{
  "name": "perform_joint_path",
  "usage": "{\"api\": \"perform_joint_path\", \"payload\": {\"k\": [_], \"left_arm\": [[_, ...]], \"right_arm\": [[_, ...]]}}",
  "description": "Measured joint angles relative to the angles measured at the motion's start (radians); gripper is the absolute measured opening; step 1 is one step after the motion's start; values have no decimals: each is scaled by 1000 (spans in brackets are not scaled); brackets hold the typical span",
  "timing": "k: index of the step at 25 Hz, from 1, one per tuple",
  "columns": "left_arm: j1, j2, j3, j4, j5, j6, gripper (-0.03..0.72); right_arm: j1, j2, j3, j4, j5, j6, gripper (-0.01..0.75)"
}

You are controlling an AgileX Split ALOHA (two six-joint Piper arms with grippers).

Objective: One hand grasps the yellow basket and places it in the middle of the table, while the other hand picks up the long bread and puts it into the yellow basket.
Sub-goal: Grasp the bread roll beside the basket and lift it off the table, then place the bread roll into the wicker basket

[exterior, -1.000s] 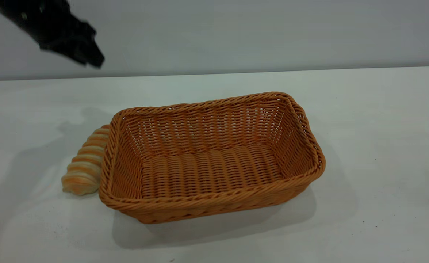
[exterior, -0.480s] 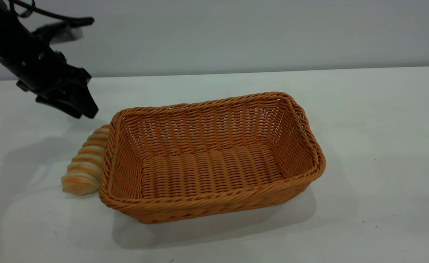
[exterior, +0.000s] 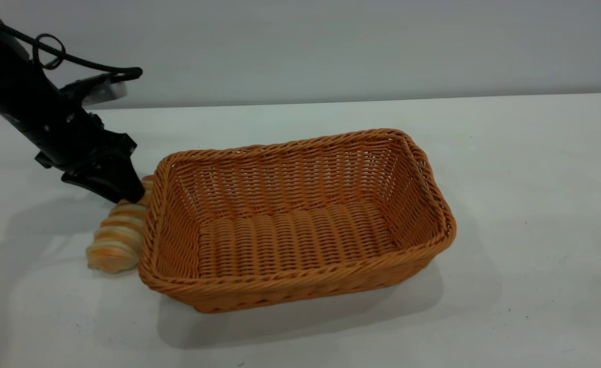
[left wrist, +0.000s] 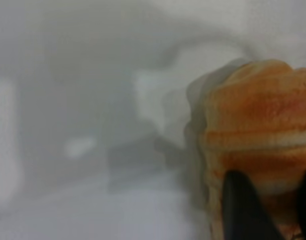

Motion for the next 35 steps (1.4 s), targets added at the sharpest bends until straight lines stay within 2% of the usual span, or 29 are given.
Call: {"api": "perform_joint_path", "payload": {"k": [4, 6, 14, 21, 29, 32, 35], "left_arm": [[0, 2, 0, -1, -3, 23, 60], [0, 2, 0, -1, -5, 26, 22], [0, -22, -3, -16, 10, 44, 19], [0, -90, -122, -58, 168, 52, 18], [0, -195, -197, -11, 236, -3, 17], [-8, -221, -216, -75, 281, 9, 17], [-54, -223, -221, -139, 305, 43, 17]], "right_arm": [[0, 0, 0, 0, 0, 0, 393], [0, 0, 0, 0, 1, 3, 387], [0, -48, 14, -1, 42, 3, 384], [0, -177, 36, -28, 95, 23, 380], [0, -228, 43, -33, 104, 37, 339], [0, -228, 43, -33, 104, 37, 332], [0, -228, 43, -33, 104, 37, 332]]}}
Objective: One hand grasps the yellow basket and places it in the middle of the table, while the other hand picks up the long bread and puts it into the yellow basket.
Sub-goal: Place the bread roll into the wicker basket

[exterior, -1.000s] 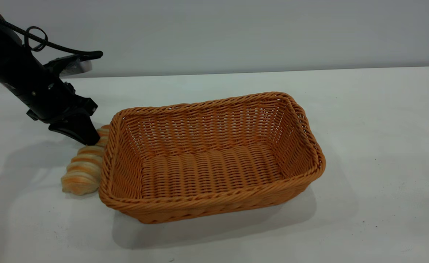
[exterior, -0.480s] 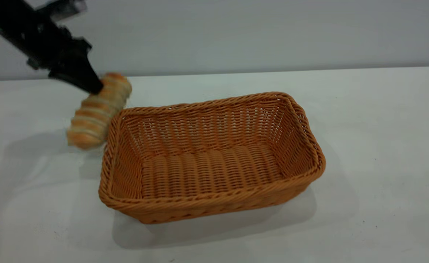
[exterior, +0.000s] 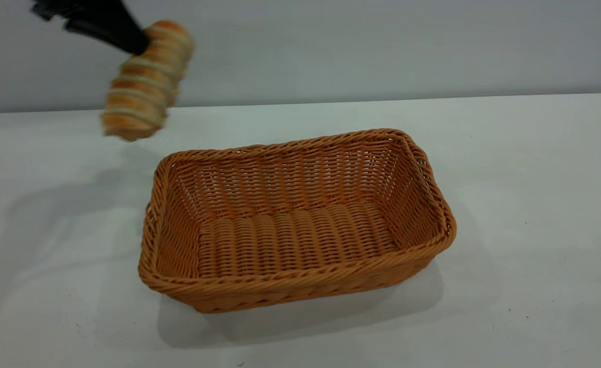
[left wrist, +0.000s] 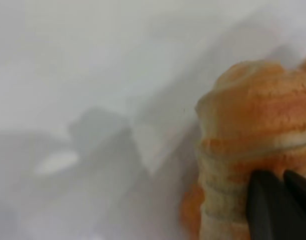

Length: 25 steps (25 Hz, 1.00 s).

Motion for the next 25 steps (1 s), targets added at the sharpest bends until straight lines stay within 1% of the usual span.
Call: {"api": "perform_joint_path", "payload": {"k": [9, 13, 16, 17, 19, 24, 25], "left_arm": [[-268, 54, 0, 10, -13, 6, 17], [-364, 118, 0, 88, -25, -33, 17], [-409, 148, 0, 139, -40, -54, 29], [-417, 153, 0, 152, -47, -58, 48], [-427, 153, 0, 160, -55, -62, 114], [-428, 152, 0, 176, -65, -105, 434], [-428, 152, 0, 187, -66, -121, 485]], "right_arm": [[0, 0, 0, -1, 0, 2, 332], [0, 0, 0, -1, 0, 2, 332], [0, 0, 0, -1, 0, 2, 332], [0, 0, 0, -1, 0, 2, 332], [0, 0, 0, -1, 0, 2, 332], [0, 0, 0, -1, 0, 2, 332], [0, 0, 0, -1, 0, 2, 332]]}}
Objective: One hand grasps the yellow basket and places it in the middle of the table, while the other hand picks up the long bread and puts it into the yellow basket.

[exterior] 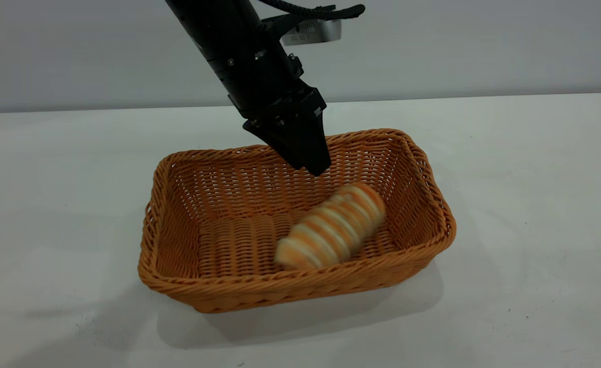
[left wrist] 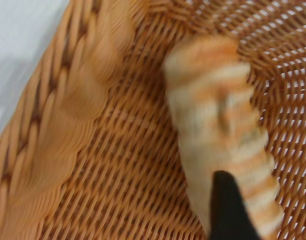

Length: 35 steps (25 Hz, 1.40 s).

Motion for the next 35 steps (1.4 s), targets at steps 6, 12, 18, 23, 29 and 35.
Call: {"api": "perform_joint_path", "payload": {"k": [6, 12, 18, 23, 29, 35], "left_arm": [[0, -69, 0, 107, 19, -93, 549], [0, -319, 0, 189, 34, -156, 497], [0, -649, 0, 247, 138, -245, 491], [0, -874, 2, 416, 312, -355, 491], [0, -1215, 137, 556, 312, -436, 491], [0, -1705, 444, 651, 311, -532, 489]], "right_arm": [[0, -6, 0, -19, 0, 0, 332], [0, -9, 0, -25, 1, 0, 332], [1, -9, 0, -26, 1, 0, 332], [43, -10, 0, -18, 1, 7, 332], [49, -10, 0, 9, 1, 13, 332], [49, -10, 0, 10, 1, 16, 332]]}}
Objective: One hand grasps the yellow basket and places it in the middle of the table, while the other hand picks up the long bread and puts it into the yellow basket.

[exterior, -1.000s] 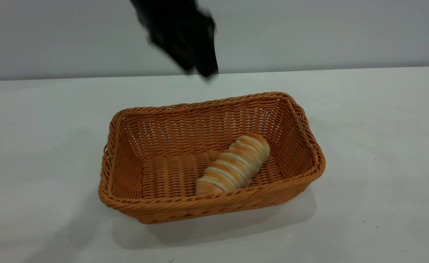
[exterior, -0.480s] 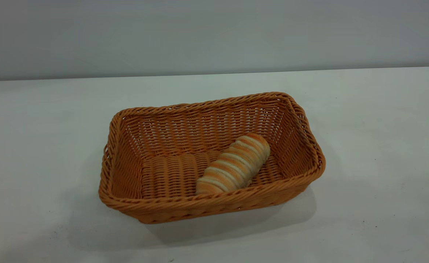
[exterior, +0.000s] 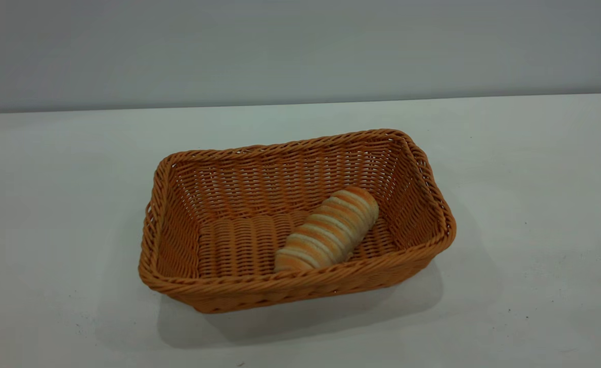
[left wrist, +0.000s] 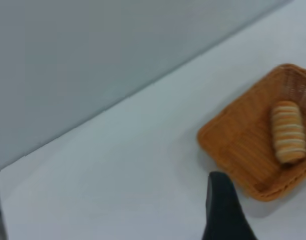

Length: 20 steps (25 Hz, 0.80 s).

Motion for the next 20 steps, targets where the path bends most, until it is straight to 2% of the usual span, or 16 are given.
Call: {"api": "perform_joint_path", "payload": {"k": [4, 8, 12, 20], "left_arm": [[0, -302, 188, 27, 1, -52, 468], [0, -484, 355, -15, 1, -69, 434], [0, -556, 480, -99, 1, -70, 420], [0, -558, 661, -106, -5, -84, 418]], "right_arm": [[0, 0, 0, 0, 0, 0, 332], [0, 0, 0, 1, 0, 0, 332], [0, 0, 0, 1, 0, 0, 331], [0, 0, 0, 2, 0, -16, 331]]}}
